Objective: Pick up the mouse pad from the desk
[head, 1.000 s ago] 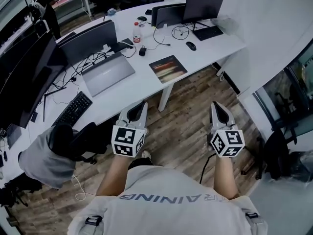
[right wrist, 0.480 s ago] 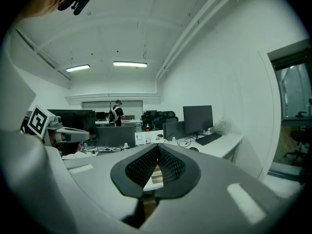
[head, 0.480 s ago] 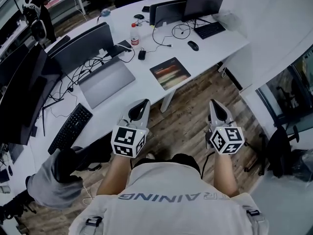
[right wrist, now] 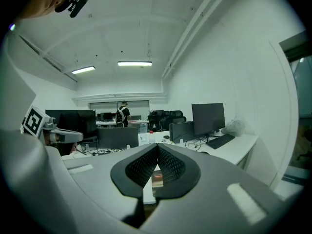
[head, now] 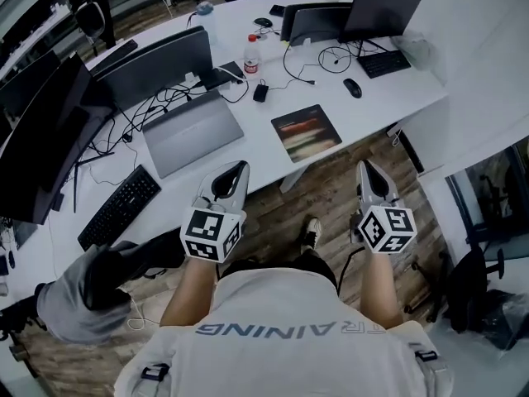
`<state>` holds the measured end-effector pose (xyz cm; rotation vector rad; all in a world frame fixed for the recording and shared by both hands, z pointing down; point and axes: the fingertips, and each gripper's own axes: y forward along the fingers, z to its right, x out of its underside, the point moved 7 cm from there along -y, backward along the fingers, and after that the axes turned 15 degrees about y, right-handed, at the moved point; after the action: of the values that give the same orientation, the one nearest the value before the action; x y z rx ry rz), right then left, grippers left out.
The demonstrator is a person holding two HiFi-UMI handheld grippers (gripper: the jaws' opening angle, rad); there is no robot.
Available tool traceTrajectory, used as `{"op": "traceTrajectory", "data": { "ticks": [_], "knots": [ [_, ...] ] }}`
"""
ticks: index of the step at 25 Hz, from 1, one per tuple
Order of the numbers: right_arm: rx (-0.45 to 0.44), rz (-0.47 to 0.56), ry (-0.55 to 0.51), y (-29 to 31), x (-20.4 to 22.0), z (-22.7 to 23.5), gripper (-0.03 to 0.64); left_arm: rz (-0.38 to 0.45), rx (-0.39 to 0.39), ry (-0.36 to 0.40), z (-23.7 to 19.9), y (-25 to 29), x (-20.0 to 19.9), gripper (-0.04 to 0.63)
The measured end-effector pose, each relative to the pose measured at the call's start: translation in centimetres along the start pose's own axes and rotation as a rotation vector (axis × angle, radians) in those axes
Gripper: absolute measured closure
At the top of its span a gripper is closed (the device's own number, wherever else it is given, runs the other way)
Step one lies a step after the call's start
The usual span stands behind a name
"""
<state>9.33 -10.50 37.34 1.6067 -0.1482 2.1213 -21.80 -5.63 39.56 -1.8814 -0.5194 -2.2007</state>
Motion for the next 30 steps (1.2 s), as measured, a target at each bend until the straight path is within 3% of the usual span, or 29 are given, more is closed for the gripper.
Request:
{"op": "traceTrajectory", "data": {
  "ticks": [13,20,25,30],
  "knots": [
    [-0.166,-0.05,0.055,11.8,-4.5,9.8,0.609,-0.088,-0.127,0.001,0.9,11.5,-2.2,0.592],
    [-0.294,-0.099,0.068,19.3,-7.4,15.9,0.607,-0.108,-0.25,0.039,2.3,18.9,-4.7,0.592],
    [-0.408,-0.144,0.036,23.6,-8.6,18.5,0.607,-0.145,-0.368,0.009,2.7,22.1,-4.5,0.592],
    [-0.446,-0.208,0.041,27.1,-7.8,20.7,0.607,-0.208,-0.413,-0.025,3.5,23.5,-2.9,0.592]
  ]
}}
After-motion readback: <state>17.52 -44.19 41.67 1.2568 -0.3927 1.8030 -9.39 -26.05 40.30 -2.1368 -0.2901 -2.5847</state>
